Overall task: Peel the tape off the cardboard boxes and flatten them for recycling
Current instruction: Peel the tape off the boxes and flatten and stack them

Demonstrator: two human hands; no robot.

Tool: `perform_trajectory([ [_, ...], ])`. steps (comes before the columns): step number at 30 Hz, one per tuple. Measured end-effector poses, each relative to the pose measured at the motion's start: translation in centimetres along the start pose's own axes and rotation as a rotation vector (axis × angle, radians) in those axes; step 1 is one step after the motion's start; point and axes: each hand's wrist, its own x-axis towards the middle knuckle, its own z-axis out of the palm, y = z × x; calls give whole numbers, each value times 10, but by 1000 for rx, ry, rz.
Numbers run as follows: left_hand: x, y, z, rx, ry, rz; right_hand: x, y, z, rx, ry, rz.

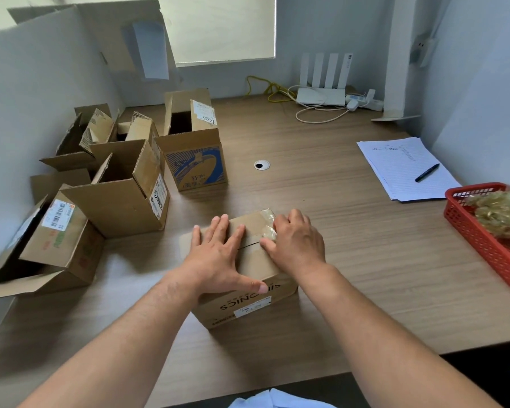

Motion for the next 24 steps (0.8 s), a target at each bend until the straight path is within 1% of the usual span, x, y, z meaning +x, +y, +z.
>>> perform_trajectory([
  [3, 6, 13, 1, 10, -13, 2, 0, -4, 4, -89, 32, -92],
  [4, 8, 14, 1, 18, -25, 1, 2, -3, 4, -91, 22, -89],
  [5, 9, 13, 2, 26, -33, 0, 6, 0, 2, -27, 13, -39],
  [6, 9, 12, 2, 32, -38, -1, 11, 4, 1, 118, -12, 50],
  [7, 8, 9, 2, 37, -38, 1, 15, 10, 0, 328, -45, 171],
  [9, 6, 3, 3, 35, -38, 17, 19, 21, -1, 823, -160, 409],
  [10, 5, -1, 3, 30, -39, 27, 17, 24, -2, 1004, -212, 484],
  [11, 5, -4, 3, 26, -40, 34, 15, 27, 0, 1077, -236, 516],
  [12, 5, -7, 3, 26, -45, 36, 12, 28, 3, 1086, -238, 528],
  [15, 5, -12, 1, 45, -65, 23, 10, 35, 12, 803, -177, 500],
  [16, 6, -12, 0, 54, -64, 23, 9, 37, 15, 797, -181, 502],
  [18, 6, -14, -2, 59, -54, 30, 6, 40, 16, 934, -221, 520],
  [19, 6, -16, -2, 55, -45, 37, 2, 41, 15, 968, -220, 513],
  [20, 6, -18, -2, 50, -36, 45, 0, 44, 13, 953, -190, 479],
  [21, 6, -20, -2, 45, -32, 51, -4, 48, 13, 880, -126, 406],
  [23, 5, -23, -3, 38, -37, 53, -16, 54, 9, 722, 43, 193],
  [24, 6, -24, -4, 35, -43, 51, -23, 56, 9, 686, 102, 82],
])
